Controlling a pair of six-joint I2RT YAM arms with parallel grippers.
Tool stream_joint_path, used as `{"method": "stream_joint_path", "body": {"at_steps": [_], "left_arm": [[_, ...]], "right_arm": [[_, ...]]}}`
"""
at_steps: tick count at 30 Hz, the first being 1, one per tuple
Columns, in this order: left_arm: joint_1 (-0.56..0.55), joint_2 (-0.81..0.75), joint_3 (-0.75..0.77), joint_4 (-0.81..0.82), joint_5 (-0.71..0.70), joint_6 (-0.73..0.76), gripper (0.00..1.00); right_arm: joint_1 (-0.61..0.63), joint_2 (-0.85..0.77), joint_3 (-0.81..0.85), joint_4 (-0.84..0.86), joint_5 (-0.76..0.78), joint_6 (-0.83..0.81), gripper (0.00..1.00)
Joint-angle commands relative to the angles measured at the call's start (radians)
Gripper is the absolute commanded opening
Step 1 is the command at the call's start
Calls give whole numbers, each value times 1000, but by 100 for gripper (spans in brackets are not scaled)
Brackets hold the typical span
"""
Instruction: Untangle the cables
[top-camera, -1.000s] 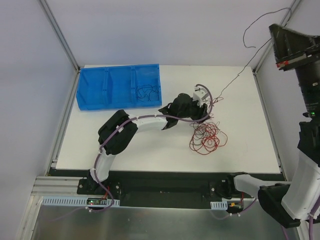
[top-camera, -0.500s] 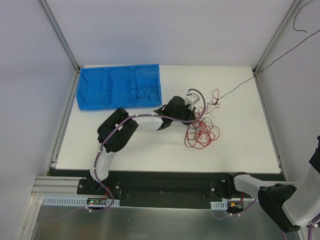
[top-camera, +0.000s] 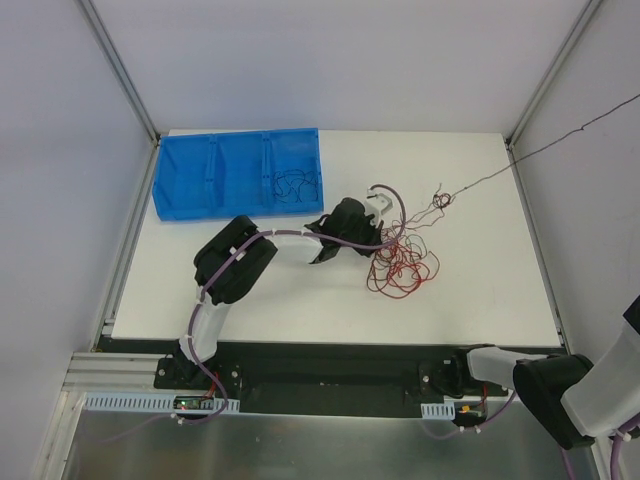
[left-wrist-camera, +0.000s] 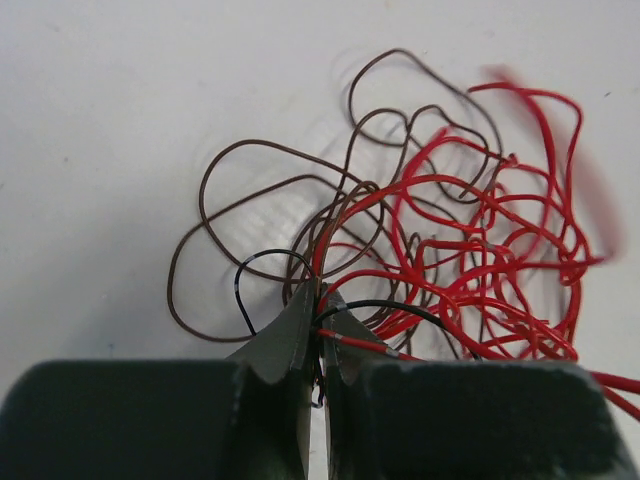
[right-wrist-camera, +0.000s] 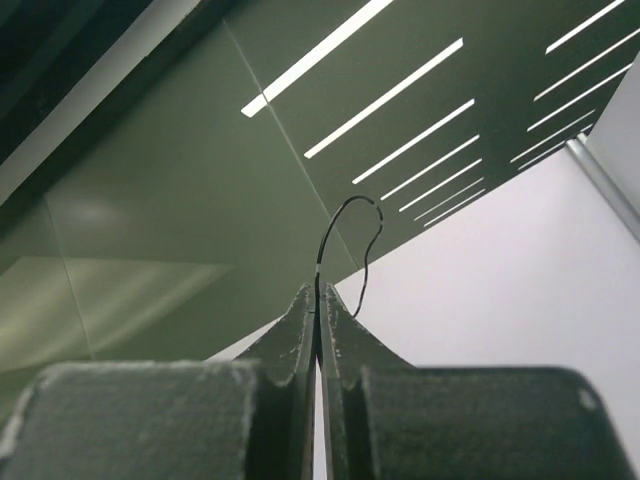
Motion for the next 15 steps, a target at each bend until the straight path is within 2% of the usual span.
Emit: {"method": "stream_joint_path", "body": {"at_steps": [1, 6, 10, 13, 15], "left_arm": [[20, -10, -47, -42, -37, 40, 0], [22, -32, -77, -59, -37, 52, 0], [22, -105, -124, -76, -9, 69, 0], [20, -199, -162, -109, 2, 57, 0], [20, -279, -210, -117, 34, 40, 0]], "right_arm": [[-2, -51, -61, 193, 59, -63, 0], [-2, -43, -65, 148, 95, -228, 0], [-2, -109, -267, 169, 43, -275, 1], [-2, -135, -370, 114, 70, -321, 1], [-2, -174, -499, 109, 58, -344, 0]]}}
